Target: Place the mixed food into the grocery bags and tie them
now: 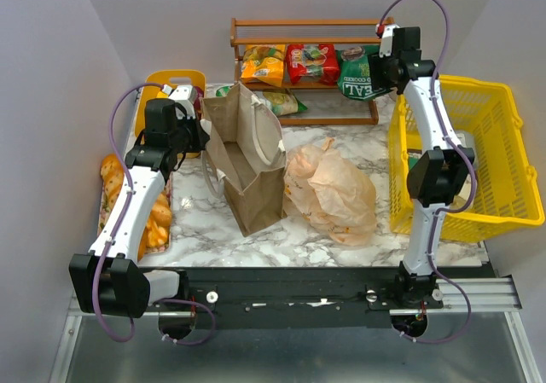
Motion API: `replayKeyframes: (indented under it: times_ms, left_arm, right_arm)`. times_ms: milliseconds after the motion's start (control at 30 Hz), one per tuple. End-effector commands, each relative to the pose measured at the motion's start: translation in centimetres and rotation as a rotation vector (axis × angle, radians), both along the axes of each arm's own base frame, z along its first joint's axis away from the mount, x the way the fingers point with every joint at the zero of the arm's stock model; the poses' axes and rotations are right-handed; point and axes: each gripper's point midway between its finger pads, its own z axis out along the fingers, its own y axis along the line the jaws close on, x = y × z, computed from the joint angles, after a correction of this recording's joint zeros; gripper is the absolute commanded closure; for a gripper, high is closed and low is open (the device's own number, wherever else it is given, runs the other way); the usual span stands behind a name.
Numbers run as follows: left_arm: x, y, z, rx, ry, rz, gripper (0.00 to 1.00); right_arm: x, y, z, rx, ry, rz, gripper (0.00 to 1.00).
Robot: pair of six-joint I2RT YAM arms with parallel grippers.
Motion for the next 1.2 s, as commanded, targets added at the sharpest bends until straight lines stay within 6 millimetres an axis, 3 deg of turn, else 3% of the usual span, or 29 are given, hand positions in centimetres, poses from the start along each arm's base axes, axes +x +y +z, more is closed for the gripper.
replayKeyframes:
  times_ms: [0, 67, 300, 333, 533, 567, 600, 700, 800, 833, 933, 1033, 1133, 1167]
  left_arm:
    - [0.4, -0.3, 1.3, -0.025, -0.054, -0.012, 1.0]
    - [0.3, -0.3, 1.4, -0.025, -0.054, -0.012, 1.0]
    - [0.3, -0.3, 1.6, -0.025, -0.06, -0.012, 1.0]
    - [0.2, -0.2, 1.6, -0.023, -0.06, -0.012, 1.0]
    - [0.1, -0.2, 1.8, -0.025, -0.067, -0.011, 1.0]
    - [0.1, -0.2, 1.9, -0.025, -0.069, -0.011, 1.0]
    - [0.1, -0.2, 2.1, -0.027, -0.073, -0.01, 1.0]
    - [0.1, -0.3, 2.1, -0.029, -0.075, -0.011, 1.0]
    - [0.0, -0.2, 2.2, -0.029, -0.079, -0.011, 1.0]
    - [0.1, -0.2, 2.2, -0.026, -0.078, -0.008, 1.0]
    - [0.0, 0.0, 2.3, -0.023, -0.08, -0.001, 1.0]
    - [0.0, 0.1, 2.4, -0.021, -0.081, 0.005, 1.0]
    - [0.0, 0.2, 2.3, -0.017, -0.079, 0.01, 1.0]
    - [0.0, 0.2, 2.4, -0.018, -0.08, 0.012, 1.0]
  right_arm:
    - [0.7, -0.4, -2.6, -0.016, 0.038, 0.001, 0.41]
    - [0.6, -0.2, -2.4, -0.007, 0.035, 0.01, 0.47]
    - [-0.1, 0.4, -0.3, 0.028, 0.003, 0.017, 0.99]
    - [-0.3, 0.5, 0.0, 0.035, 0.0, 0.018, 0.99]
    - [-3.0, 0.6, 6.4, 0.08, -0.121, 0.013, 0.99]
    - [-3.6, 1.2, 6.3, 0.1, -0.115, 0.038, 0.99]
    - [-4.5, 1.4, 8.4, 0.114, -0.159, 0.049, 0.99]
    - [-6.4, 2.0, 10.2, 0.147, -0.191, 0.067, 0.99]
    - [-8.1, 2.3, 10.2, 0.172, -0.182, 0.074, 0.99]
    - [-9.0, 2.3, 11.2, 0.184, -0.201, 0.067, 0.99]
    - [-11.2, 2.9, 11.7, 0.21, -0.202, 0.069, 0.99]
    - [-13.1, 5.4, 13.3, 0.222, -0.256, 0.141, 0.99]
    - [-15.8, 8.5, 16.1, 0.227, -0.34, 0.225, 0.99]
    - [-17.0, 9.2, 17.9, 0.24, -0.381, 0.251, 0.99]
